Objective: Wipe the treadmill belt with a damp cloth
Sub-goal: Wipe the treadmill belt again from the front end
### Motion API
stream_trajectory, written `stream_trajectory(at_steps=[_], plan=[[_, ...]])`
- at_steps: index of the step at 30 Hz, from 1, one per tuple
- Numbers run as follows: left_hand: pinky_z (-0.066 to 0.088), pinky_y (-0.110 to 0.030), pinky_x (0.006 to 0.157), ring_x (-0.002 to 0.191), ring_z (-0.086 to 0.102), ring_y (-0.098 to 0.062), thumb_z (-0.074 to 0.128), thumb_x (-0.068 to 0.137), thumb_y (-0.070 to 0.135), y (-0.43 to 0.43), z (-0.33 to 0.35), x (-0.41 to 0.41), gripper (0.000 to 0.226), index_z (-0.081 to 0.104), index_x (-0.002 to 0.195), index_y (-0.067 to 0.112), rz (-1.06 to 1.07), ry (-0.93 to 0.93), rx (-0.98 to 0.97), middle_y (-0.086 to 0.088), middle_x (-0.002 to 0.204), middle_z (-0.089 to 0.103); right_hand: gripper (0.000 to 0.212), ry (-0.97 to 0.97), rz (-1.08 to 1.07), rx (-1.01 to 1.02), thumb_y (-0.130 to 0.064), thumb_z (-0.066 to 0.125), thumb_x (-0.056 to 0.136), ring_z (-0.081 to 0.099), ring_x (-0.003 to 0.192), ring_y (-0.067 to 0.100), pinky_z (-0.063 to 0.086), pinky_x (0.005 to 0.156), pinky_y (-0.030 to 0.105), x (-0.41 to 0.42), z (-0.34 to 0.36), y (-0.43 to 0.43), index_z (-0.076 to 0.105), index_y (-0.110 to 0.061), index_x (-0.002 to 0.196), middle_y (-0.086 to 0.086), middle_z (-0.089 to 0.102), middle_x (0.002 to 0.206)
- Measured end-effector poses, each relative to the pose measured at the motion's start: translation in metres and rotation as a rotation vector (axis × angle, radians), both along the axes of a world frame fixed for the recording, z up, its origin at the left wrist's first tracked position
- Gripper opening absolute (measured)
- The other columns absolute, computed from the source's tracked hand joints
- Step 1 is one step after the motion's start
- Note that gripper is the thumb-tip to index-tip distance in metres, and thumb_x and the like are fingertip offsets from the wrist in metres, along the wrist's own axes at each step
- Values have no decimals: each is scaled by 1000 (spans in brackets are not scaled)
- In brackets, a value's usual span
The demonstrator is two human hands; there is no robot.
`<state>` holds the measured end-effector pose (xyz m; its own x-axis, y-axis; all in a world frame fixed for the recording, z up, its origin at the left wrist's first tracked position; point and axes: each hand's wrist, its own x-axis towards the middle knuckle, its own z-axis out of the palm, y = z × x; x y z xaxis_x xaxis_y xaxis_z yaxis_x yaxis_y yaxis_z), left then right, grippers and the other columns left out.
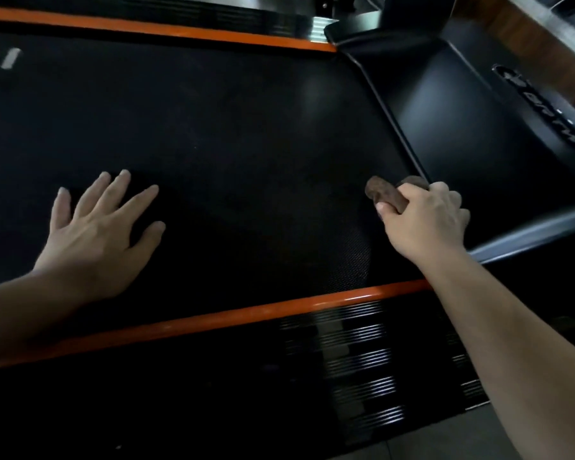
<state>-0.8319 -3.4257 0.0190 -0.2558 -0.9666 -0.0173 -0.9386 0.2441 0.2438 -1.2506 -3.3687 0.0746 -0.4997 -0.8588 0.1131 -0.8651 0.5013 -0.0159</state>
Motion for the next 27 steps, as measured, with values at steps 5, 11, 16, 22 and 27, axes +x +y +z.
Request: stream_trajectory(at_steps=[5,11,16,22,27], plan=[[-5,-56,126,159,-4,-17,15,89,74,5,2,-2,81,25,160,38,20,2,2,-1,173,9,35,-36,24,-17,-58,62,88,53,109,38,40,92,47,-16,3,14,68,-26,100,11,64,106],[-5,-56,126,159,-3,-18,29,101,66,4,3,-4,65,26,159,38,19,-4,-22,-3,173,10,30,-367,223,-89,-51,74,81,65,77,21,52,75,34,25,1,38,71,-22,83,-1,66,80],[-7,-55,126,159,-3,-18,32,102,61,7,6,-4,63,26,159,37,18,22,-11,-4,173,10,20,-337,361,-39,-42,81,79,57,76,16,39,67,30,42,5,51,73,-25,83,-3,58,80],[-7,-57,125,159,-3,-21,31,101,62,8,8,-7,64,27,159,35,-3,25,-11,-7,172,10,36,-218,156,-148,-50,72,83,65,84,32,50,74,37,59,-1,36,71,-14,86,10,67,86],[-4,-53,127,159,3,-19,36,103,55,9,14,-3,59,36,156,31,-26,113,-1,-5,171,17,15,-464,443,7,-40,79,83,63,64,8,53,63,29,100,9,47,73,-27,80,-5,58,84]])
